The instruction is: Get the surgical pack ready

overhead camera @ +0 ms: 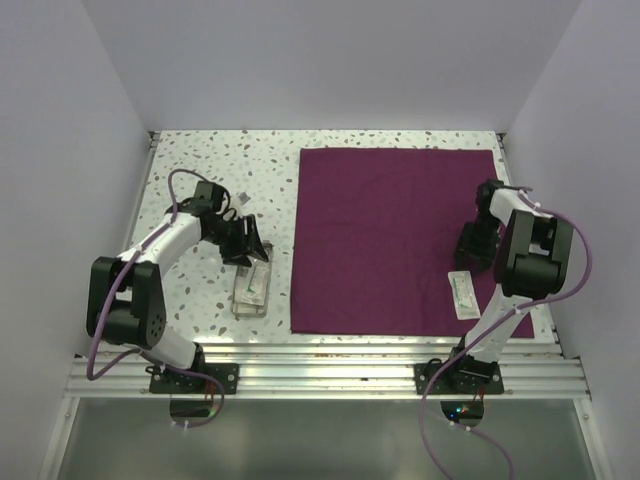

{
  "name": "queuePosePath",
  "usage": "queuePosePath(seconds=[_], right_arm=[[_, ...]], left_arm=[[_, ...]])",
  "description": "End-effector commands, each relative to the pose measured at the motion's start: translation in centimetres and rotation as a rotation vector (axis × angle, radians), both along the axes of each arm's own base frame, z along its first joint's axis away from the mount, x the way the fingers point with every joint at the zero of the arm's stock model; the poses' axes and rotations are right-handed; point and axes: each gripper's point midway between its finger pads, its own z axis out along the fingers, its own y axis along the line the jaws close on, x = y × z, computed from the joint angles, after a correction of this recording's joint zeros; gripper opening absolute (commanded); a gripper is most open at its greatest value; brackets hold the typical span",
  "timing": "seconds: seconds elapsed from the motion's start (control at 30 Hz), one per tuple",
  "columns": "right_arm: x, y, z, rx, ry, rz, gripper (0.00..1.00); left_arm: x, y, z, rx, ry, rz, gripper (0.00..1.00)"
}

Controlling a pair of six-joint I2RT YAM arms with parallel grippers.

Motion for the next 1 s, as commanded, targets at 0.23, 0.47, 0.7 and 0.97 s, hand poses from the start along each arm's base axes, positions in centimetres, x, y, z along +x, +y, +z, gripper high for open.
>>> queuePosePath(seconds=[0.23, 0.47, 0.7, 0.97], right_arm=[[-1.0, 0.5, -1.8, 0.046, 0.01, -0.015, 0.38], [-0.4, 0.5, -0.3, 0.037, -0.034, -0.027, 0.15], [1.5, 1.0, 2.6, 0.061, -0.115, -0.077, 0.0], [1.6, -0.2, 3.8, 0.004, -0.088, -0.05, 0.24]], left_arm=[[1.5, -0.7, 0.9, -0.029, -0.046, -0.014, 0.58], [1.5, -0.8, 1.0, -0.034, -0.044, -0.014, 0.58], [1.3, -0.8, 1.2, -0.036, -0.049, -0.019, 0.58], [1.0, -0.9, 1.1, -0.042, -0.049, -0.023, 0.58]])
